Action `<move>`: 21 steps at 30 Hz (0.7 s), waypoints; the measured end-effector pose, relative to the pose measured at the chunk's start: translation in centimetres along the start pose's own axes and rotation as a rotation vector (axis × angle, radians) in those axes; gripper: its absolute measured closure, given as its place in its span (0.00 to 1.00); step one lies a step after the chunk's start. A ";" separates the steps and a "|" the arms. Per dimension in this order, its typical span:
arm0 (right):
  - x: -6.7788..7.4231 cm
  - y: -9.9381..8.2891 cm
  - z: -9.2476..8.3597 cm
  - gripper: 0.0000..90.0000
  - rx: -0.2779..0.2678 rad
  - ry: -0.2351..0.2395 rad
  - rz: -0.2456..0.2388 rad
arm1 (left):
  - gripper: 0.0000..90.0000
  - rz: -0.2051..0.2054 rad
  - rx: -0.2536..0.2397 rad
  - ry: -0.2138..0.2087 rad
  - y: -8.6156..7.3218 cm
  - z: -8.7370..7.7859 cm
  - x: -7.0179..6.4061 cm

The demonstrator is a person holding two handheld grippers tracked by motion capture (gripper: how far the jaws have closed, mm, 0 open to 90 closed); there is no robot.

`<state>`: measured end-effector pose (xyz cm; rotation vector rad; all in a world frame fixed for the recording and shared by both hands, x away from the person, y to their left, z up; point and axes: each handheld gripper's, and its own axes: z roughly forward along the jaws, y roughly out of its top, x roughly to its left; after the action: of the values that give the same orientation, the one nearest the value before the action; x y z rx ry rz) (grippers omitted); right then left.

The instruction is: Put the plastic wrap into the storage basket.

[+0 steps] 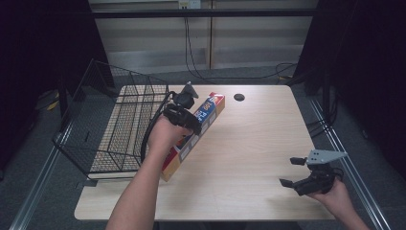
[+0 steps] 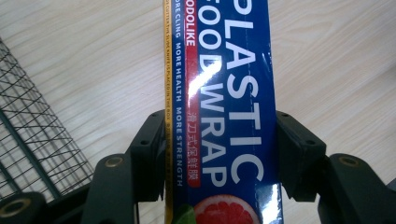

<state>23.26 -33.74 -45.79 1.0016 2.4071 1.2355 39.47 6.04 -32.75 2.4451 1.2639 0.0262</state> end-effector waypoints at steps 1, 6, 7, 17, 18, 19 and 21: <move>0.0 0.0 0.0 0.08 -0.002 0.005 0.000 | 0.48 -0.004 -0.003 0.002 0.0 -0.1 0.1; 0.0 0.0 0.0 0.08 0.000 0.001 0.001 | 0.48 -0.010 -0.003 0.007 0.0 -0.7 0.5; 0.0 0.0 0.0 0.08 0.002 0.002 0.001 | 0.48 -0.014 -0.004 0.006 0.1 -0.8 0.5; 0.0 0.0 0.0 0.08 -0.002 0.000 0.002 | 0.48 -0.030 0.010 0.022 0.1 -2.2 1.4; 0.0 0.0 0.0 0.08 -0.001 0.000 0.001 | 0.48 -0.039 -0.003 0.026 0.0 -2.2 1.4; 0.0 0.0 0.0 0.08 -0.002 0.000 0.002 | 0.48 -0.041 0.004 0.029 0.0 -2.3 1.5; 0.0 0.0 0.0 0.08 -0.003 0.001 0.001 | 0.49 -0.047 0.002 0.032 0.0 -2.5 1.8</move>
<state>23.28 -33.74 -45.74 1.0019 2.4054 1.2398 40.01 8.27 -30.68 2.4252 1.3356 0.0518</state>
